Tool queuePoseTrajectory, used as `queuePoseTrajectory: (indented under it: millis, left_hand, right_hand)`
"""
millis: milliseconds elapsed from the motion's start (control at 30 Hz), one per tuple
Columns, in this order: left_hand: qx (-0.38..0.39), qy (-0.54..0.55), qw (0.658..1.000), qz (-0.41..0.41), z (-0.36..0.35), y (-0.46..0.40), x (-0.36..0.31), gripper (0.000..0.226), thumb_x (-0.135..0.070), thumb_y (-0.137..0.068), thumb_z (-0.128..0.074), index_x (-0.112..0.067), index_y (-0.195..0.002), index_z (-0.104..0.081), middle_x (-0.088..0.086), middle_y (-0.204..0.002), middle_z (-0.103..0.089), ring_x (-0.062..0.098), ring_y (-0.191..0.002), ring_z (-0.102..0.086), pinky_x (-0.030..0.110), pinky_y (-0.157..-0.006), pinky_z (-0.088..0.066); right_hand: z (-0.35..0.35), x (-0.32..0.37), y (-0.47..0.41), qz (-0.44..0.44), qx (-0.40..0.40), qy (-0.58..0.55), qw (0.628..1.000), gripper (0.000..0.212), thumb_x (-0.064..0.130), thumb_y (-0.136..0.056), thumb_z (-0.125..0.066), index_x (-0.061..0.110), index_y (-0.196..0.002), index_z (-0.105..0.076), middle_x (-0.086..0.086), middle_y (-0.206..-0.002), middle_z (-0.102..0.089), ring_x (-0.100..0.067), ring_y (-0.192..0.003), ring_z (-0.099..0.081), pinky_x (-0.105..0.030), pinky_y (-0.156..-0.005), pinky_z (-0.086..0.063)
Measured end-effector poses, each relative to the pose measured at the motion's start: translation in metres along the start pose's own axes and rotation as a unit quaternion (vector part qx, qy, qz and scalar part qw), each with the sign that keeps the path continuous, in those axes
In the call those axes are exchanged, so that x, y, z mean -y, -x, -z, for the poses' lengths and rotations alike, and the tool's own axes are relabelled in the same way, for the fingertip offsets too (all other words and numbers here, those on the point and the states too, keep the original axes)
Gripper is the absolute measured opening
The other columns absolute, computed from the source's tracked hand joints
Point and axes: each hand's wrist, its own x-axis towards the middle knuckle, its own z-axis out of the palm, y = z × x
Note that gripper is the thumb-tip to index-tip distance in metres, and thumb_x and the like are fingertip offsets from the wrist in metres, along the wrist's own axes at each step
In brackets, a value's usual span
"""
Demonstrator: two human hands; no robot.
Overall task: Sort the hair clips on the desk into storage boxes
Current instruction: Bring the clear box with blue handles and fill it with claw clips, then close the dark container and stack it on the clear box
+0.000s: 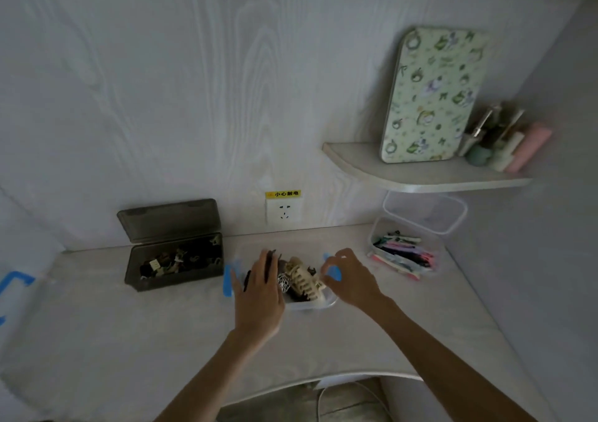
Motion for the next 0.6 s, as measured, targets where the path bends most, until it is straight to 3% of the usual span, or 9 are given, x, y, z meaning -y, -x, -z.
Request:
queuePoseTrajectory:
  millis: [100,167,200,267,333,500,600]
  left_hand:
    - [0.033,0.009,0.999,-0.013,0.002,-0.023,-0.006,0.065,-0.020,-0.071,-0.076,-0.007,-0.130,-0.053,0.015,-0.139,-0.050,0.030,-0.114,-0.061,0.070,-0.096,-0.032]
    - [0.056,0.036,0.998,-0.005,0.005,-0.031,-0.005,0.060,-0.030,-0.093,-0.051,-0.013,-0.146,-0.029,0.011,-0.155,-0.023,0.028,-0.141,-0.030,0.062,-0.111,-0.013]
    - [0.050,0.066,0.997,0.009,0.008,-0.031,-0.001,0.058,-0.036,-0.097,-0.038,-0.017,-0.148,-0.021,0.008,-0.158,-0.015,0.024,-0.145,-0.017,0.056,-0.115,-0.007]
    - [-0.009,0.112,0.993,0.019,0.015,-0.027,0.012,0.058,-0.043,-0.094,-0.027,-0.016,-0.145,-0.031,0.007,-0.155,-0.024,0.024,-0.144,-0.022,0.052,-0.115,-0.013]
    - [-0.073,0.140,0.987,0.041,0.028,-0.020,0.036,0.051,-0.034,-0.093,-0.034,-0.013,-0.139,-0.041,0.006,-0.148,-0.038,0.024,-0.138,-0.034,0.048,-0.113,-0.021]
    - [-0.185,0.183,0.940,0.220,0.063,0.004,0.132,0.043,-0.008,-0.087,-0.058,-0.005,-0.129,-0.052,0.013,-0.136,-0.051,0.031,-0.127,-0.047,0.039,-0.108,-0.033]
    - [-0.215,0.180,0.899,0.337,0.082,0.035,0.193,0.047,-0.007,-0.085,-0.060,-0.006,-0.131,-0.049,0.012,-0.140,-0.048,0.029,-0.130,-0.042,0.036,-0.110,-0.029]
  right_hand:
    - [0.001,0.002,-0.012,-0.022,-0.041,-0.031,0.998,0.018,0.034,-0.086,-0.061,0.023,-0.100,-0.065,-0.005,-0.125,-0.042,-0.023,-0.111,-0.052,-0.033,-0.085,-0.046]
    - [0.003,0.006,-0.018,-0.023,-0.073,-0.031,0.997,0.022,0.029,-0.086,-0.062,0.024,-0.107,-0.062,-0.005,-0.132,-0.041,-0.023,-0.121,-0.044,-0.034,-0.092,-0.045]
    - [0.003,0.011,-0.021,-0.014,-0.095,-0.033,0.995,0.024,0.026,-0.086,-0.061,0.023,-0.110,-0.061,-0.004,-0.133,-0.041,-0.023,-0.123,-0.042,-0.034,-0.094,-0.044]
    - [0.005,0.025,-0.023,0.022,-0.144,-0.037,0.989,0.024,0.019,-0.086,-0.059,0.021,-0.110,-0.060,-0.003,-0.129,-0.045,-0.021,-0.122,-0.043,-0.032,-0.096,-0.042]
    - [0.005,0.052,-0.030,0.075,-0.163,-0.044,0.983,0.022,0.014,-0.087,-0.056,0.020,-0.108,-0.061,-0.002,-0.125,-0.049,-0.019,-0.117,-0.045,-0.027,-0.092,-0.039]
    - [-0.032,0.161,-0.059,0.220,-0.070,-0.097,0.968,0.020,0.009,-0.087,-0.055,0.016,-0.104,-0.062,-0.003,-0.115,-0.055,-0.019,-0.110,-0.049,-0.024,-0.093,-0.040]
    - [-0.074,0.237,-0.071,0.300,0.037,-0.095,0.948,0.020,0.013,-0.089,-0.055,0.018,-0.107,-0.061,-0.003,-0.116,-0.056,-0.019,-0.112,-0.049,-0.021,-0.092,-0.037]
